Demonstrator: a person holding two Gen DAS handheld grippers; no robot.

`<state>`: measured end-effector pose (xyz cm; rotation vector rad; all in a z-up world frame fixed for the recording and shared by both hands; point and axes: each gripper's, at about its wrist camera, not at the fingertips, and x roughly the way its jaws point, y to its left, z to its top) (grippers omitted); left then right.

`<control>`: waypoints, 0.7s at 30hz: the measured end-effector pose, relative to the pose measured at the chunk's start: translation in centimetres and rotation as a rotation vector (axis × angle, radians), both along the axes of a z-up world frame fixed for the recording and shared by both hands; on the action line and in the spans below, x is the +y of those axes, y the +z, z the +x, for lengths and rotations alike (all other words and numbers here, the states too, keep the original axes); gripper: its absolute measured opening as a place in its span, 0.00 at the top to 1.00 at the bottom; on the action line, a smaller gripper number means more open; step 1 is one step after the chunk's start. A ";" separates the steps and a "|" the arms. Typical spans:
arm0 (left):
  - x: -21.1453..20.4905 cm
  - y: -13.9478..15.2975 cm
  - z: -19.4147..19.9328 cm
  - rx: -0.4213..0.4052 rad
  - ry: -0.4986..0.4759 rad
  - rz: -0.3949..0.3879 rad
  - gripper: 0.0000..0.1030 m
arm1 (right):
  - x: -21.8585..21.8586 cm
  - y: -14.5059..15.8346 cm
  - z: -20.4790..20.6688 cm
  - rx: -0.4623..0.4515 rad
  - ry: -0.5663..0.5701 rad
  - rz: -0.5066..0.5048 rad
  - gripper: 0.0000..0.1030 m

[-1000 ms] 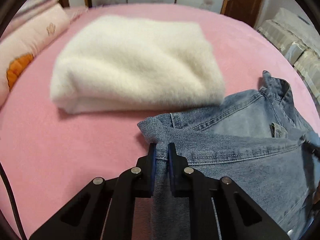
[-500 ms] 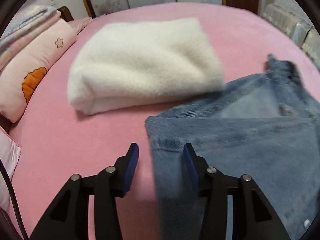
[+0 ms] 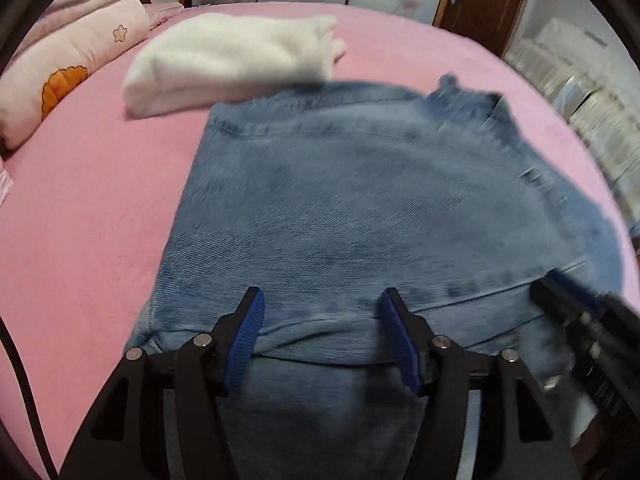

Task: Fold large clothes

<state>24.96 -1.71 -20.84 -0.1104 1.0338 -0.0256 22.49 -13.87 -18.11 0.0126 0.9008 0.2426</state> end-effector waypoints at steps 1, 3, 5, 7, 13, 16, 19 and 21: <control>0.2 -0.2 0.0 -0.006 -0.007 -0.007 0.36 | -0.5 -0.8 0.6 0.021 -0.021 -0.032 0.89; 0.8 -0.1 0.1 -0.014 0.005 0.017 0.36 | -2.2 -1.4 0.7 0.044 -0.046 -0.032 1.00; 1.7 -0.2 0.5 -0.016 0.039 0.060 0.36 | -4.9 -1.4 0.7 0.050 -0.074 0.042 1.00; 2.8 -0.5 1.0 -0.005 0.064 0.052 0.36 | -6.6 -1.2 0.2 0.020 -0.178 -0.064 1.00; 4.1 -0.8 1.0 -0.003 0.079 0.069 0.36 | -11.9 -2.2 0.1 0.066 -0.274 0.065 1.00; 4.1 -0.8 1.2 0.001 0.084 0.076 0.36 | -10.8 -2.1 0.3 0.060 -0.281 -0.012 1.00; 4.0 -0.9 1.3 0.004 0.081 0.076 0.36 | -10.1 -2.1 0.3 0.055 -0.294 -0.031 0.98; 4.1 -0.8 1.3 0.008 0.080 0.075 0.36 | -10.2 -2.1 0.1 0.061 -0.302 -0.012 0.98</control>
